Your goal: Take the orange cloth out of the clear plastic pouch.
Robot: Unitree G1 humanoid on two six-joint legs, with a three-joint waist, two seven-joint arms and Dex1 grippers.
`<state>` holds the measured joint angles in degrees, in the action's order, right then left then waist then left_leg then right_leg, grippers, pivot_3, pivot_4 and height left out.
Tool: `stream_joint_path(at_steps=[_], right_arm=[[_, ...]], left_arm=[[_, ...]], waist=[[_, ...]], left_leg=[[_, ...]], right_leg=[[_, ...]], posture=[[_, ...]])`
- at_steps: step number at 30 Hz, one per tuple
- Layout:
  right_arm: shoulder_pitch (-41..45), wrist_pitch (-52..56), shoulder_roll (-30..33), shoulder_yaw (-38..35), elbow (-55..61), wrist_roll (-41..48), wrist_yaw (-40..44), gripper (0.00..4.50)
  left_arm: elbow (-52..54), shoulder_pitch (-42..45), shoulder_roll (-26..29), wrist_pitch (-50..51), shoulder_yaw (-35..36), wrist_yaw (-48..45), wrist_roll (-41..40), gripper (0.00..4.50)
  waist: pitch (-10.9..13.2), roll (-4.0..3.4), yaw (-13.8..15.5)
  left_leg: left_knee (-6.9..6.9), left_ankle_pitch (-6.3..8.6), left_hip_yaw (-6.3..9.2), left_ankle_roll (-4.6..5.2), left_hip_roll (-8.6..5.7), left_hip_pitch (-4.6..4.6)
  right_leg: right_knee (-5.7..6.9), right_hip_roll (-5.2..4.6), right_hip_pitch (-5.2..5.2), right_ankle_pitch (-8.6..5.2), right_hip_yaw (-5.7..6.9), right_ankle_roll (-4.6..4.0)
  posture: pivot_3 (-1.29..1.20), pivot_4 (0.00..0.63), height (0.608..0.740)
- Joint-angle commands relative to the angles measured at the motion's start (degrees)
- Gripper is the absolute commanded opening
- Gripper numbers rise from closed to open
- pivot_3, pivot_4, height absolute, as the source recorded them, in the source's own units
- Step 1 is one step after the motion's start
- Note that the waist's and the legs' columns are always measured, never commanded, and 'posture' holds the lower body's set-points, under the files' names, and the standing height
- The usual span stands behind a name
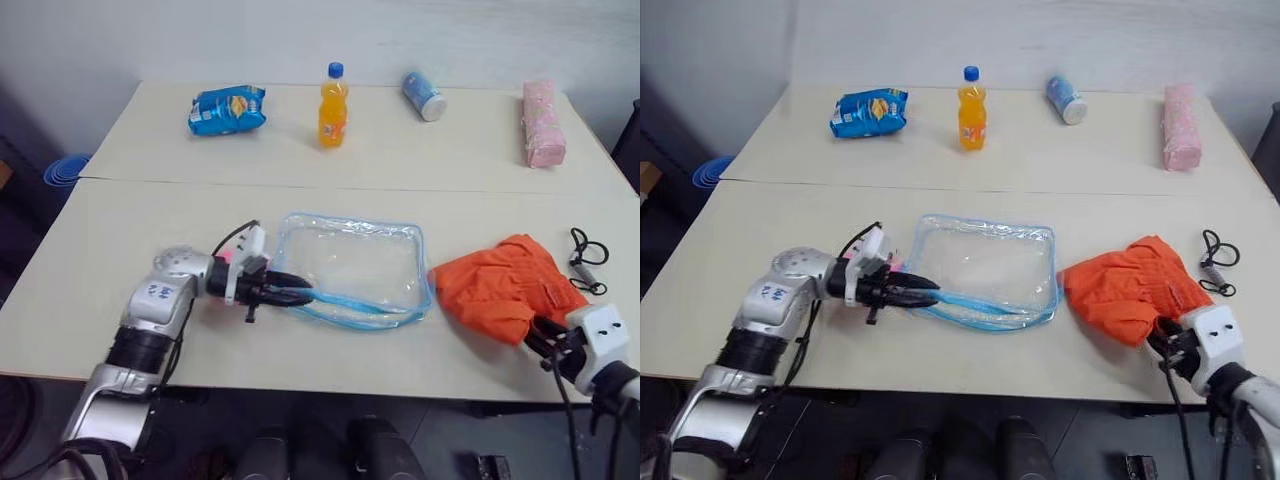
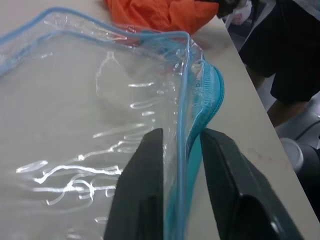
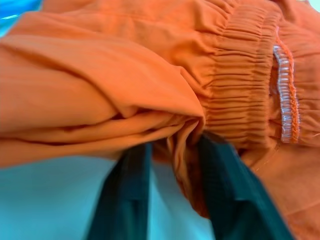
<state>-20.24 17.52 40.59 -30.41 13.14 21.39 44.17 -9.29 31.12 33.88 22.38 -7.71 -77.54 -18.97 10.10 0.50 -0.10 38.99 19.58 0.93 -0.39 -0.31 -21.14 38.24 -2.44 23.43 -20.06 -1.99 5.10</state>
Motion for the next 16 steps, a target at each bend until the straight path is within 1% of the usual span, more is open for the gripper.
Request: stream_joint_path(at_steps=[1, 3, 5, 6, 7, 8, 10, 13, 15, 16], right_arm=[[-4.39, -3.23, 3.82, -6.72, -0.15, 6.76, 13.49, 2.62], [-7.42, -4.98, 5.35, -8.99, -0.67, 8.89, 20.14, 3.35], [-8.59, -10.57, 6.35, -9.72, -2.07, 7.28, 23.96, 3.98], [-7.76, -13.55, 5.71, -10.12, -2.5, 8.33, 26.01, 4.35], [-7.08, -15.68, 5.15, -10.39, -2.89, 9.26, 27.47, 4.47], [-7.51, -14.04, 5.45, -10.59, -2.04, 11.58, 29.38, 4.47], [-7.95, -14.0, 5.93, -10.58, -1.18, 12.92, 31.54, 4.47], [-7.26, -12.82, 5.13, -7.24, 5.54, 15.93, 31.95, 4.47], [-5.67, -15.7, 4.06, -3.61, 7.62, 14.31, 32.19, 4.47], [-5.08, -16.16, 3.58, -2.78, 7.78, 14.05, 31.84, 4.47]], left_arm=[[2.68, -3.51, 4.87, -1.54, 2.47, -2.86, -1.23, 2.49], [2.36, -5.65, 7.04, -3.28, 4.15, -3.76, -1.68, 3.16], [1.74, -8.32, 8.75, -7.58, 6.39, -4.57, -1.86, 3.72], [1.58, -10.65, 10.2, -10.22, 8.09, -4.66, -1.56, 4.06], [1.5, -12.33, 11.17, -12.08, 9.27, -4.63, -1.35, 4.07], [1.36, -14.46, 12.04, -14.8, 11.09, -4.3, -1.24, 4.07], [1.24, -17.15, 12.83, -19.18, 13.34, -3.36, -0.92, 4.07], [0.77, -22.96, 14.83, -21.12, 18.05, -2.34, -1.98, 4.07], [1.54, -26.7, 14.91, -23.58, 20.56, -0.37, -1.56, 4.07], [2.28, -27.88, 15.11, -22.93, 20.97, -0.1, -1.93, 4.07]], waist=[[0.0, -0.01, 0.0], [0.0, 0.0, -0.01], [0.01, 0.0, -0.01], [0.01, 0.01, -0.03], [0.01, 0.0, -0.29], [0.0, 0.0, -0.47], [0.0, 0.0, -0.61], [0.0, -0.01, -0.48], [-0.01, 0.0, -0.63], [-0.01, 0.0, -0.63]], left_leg=[[0.0, 0.02, 0.0, 0.05, 0.0, -0.01], [-0.04, 0.14, 0.03, 0.25, 0.01, 0.02], [-0.05, 0.17, 0.05, 0.31, 0.03, 0.04], [-0.06, 0.18, 0.06, 0.33, 0.04, 0.06], [-0.05, 0.2, 0.05, 0.35, 0.03, 0.07], [-0.07, 0.21, 0.0, 0.37, 0.04, 0.1], [-0.12, 0.21, 0.01, 0.37, 0.05, 0.13], [-0.15, 0.21, 0.05, 0.37, 0.05, 0.12], [-0.21, 0.21, 0.05, 0.37, 0.06, 0.13], [-0.25, 0.21, 0.06, 0.37, 0.07, 0.17]], right_leg=[[-0.04, 0.0, 0.0, 0.0, 0.0, 0.0], [-0.07, 0.0, -0.03, 0.0, 0.03, 0.0], [-0.15, 0.0, -0.08, 0.0, 0.05, 0.0], [-0.24, -0.01, -0.14, 0.0, 0.05, 0.0], [-0.27, -0.03, -0.16, 0.0, 0.04, 0.0], [-0.28, -0.04, -0.16, 0.0, 0.0, 0.0], [-0.3, -0.06, -0.17, 0.0, 0.01, 0.0], [-0.3, -0.11, -0.16, 0.0, 0.04, -0.01], [-0.32, -0.13, -0.15, -0.01, 0.04, -0.01], [-0.32, -0.13, -0.17, -0.01, 0.04, -0.01]], posture=[[0.0, 0.15, 0.74], [0.0, 0.15, 0.74], [0.0, 0.15, 0.74], [0.0, 0.15, 0.74], [0.0, 0.15, 0.74], [0.0, 0.15, 0.74], [0.0, 0.15, 0.74], [0.0, 0.15, 0.74], [0.0, 0.15, 0.74], [0.0, 0.15, 0.74]])
